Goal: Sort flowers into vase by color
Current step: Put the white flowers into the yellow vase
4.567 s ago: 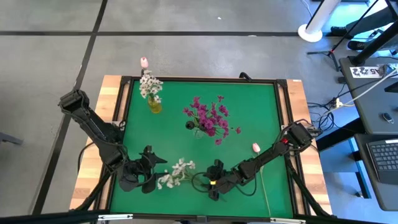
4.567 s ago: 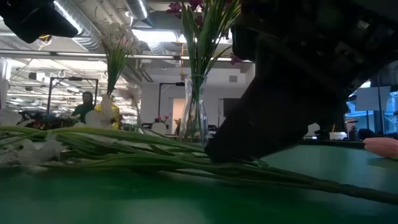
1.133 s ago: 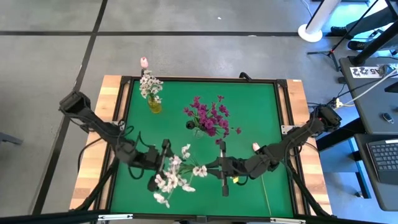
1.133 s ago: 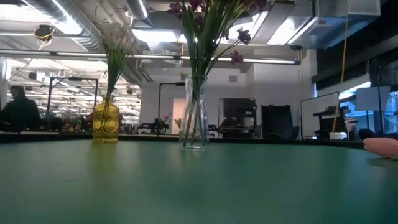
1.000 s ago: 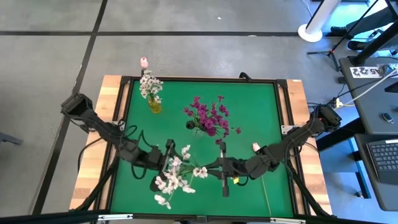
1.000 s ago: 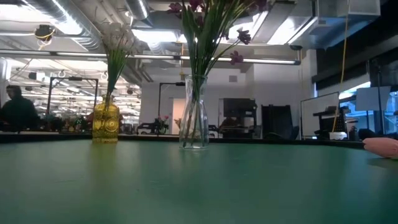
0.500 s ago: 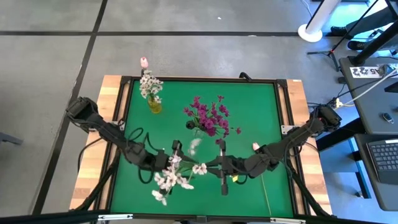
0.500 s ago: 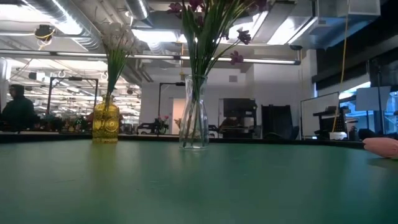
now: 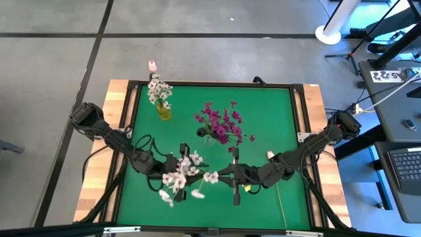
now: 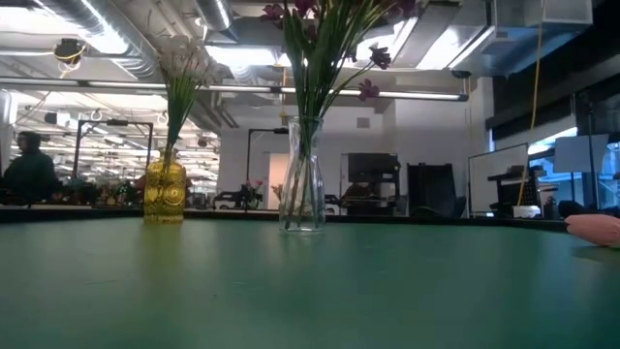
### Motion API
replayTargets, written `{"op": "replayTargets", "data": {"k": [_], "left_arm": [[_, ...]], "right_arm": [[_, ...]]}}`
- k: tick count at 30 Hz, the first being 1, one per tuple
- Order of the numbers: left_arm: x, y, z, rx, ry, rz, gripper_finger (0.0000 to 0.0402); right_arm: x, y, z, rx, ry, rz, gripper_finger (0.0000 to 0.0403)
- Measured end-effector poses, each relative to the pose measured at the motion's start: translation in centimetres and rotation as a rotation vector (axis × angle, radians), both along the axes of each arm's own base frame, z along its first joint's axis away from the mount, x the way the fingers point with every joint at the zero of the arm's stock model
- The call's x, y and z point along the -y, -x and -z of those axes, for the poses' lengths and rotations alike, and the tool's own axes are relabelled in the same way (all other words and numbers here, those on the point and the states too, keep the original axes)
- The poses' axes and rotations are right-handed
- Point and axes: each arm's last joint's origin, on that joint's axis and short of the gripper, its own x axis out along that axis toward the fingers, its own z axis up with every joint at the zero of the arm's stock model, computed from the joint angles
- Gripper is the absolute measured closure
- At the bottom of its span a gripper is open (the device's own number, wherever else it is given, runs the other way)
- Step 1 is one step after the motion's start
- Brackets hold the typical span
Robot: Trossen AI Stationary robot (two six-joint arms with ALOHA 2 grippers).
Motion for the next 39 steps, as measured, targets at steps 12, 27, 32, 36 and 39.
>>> {"op": "replayTargets", "data": {"k": [12,27,32,36,39], "left_arm": [[0.9,0.7,0.0,-0.011,0.005,-0.005,0.0396],[3.0,7.6,-3.8,-0.105,-0.017,-0.297,0.04],[2.8,10.5,-4.9,-0.223,-0.027,-0.521,0.0401],[1.4,11.5,-5.7,-0.256,-0.008,-0.596,0.0401],[0.4,11.4,-6.4,-0.261,-0.015,-0.628,0.0401]], "right_arm": [[-0.2,0.1,0.0,-0.001,-0.003,-0.05,0.0294],[-0.1,0.4,-0.5,0.011,-0.025,-0.055,0.0095],[0.0,0.6,-0.4,-0.017,-0.01,-0.051,0.0092],[-0.3,0.9,-0.3,-0.043,0.009,-0.056,0.0096],[-1.0,1.5,-0.4,-0.04,0.012,-0.08,0.01]]}}
